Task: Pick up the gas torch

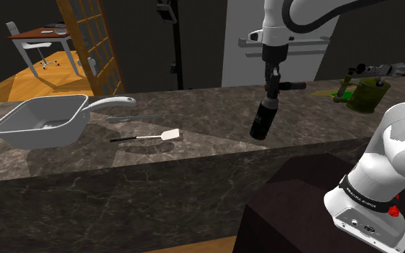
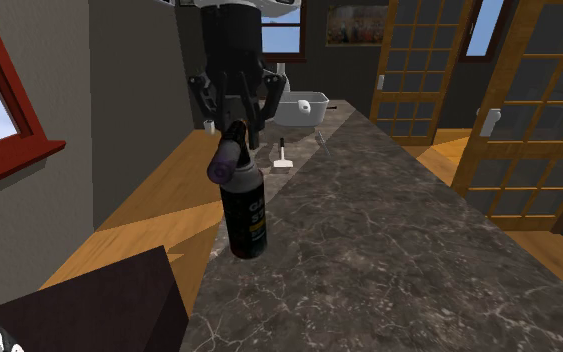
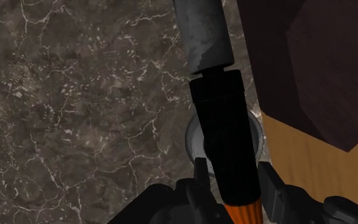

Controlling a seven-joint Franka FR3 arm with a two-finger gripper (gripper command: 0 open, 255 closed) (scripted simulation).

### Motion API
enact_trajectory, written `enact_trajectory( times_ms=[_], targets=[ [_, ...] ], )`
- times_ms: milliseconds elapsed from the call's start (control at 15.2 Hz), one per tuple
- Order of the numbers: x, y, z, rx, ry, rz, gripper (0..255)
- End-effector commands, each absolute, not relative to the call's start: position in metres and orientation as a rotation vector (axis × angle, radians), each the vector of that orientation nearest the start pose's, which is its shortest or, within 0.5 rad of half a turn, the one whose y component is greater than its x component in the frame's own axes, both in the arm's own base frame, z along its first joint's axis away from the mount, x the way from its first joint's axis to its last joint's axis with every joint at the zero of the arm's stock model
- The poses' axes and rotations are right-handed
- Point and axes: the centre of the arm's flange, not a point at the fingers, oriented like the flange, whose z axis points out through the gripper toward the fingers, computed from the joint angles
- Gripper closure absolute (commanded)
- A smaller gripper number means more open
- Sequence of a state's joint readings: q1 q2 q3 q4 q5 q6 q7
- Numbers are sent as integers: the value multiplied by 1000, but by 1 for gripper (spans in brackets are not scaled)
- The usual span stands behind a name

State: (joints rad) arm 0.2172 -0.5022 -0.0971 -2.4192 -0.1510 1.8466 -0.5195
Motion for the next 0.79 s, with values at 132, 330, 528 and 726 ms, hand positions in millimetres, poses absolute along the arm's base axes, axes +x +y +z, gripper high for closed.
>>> enact_trajectory(
  times_ms=[132,330,528,726],
  targets=[
    [388,32,504,-3025,-1104,142,255],
    [388,32,520,-3025,-1104,142,255],
    [388,32,535,-3025,-1104,142,255],
    [388,32,542,-3025,-1104,142,255]
  ],
)
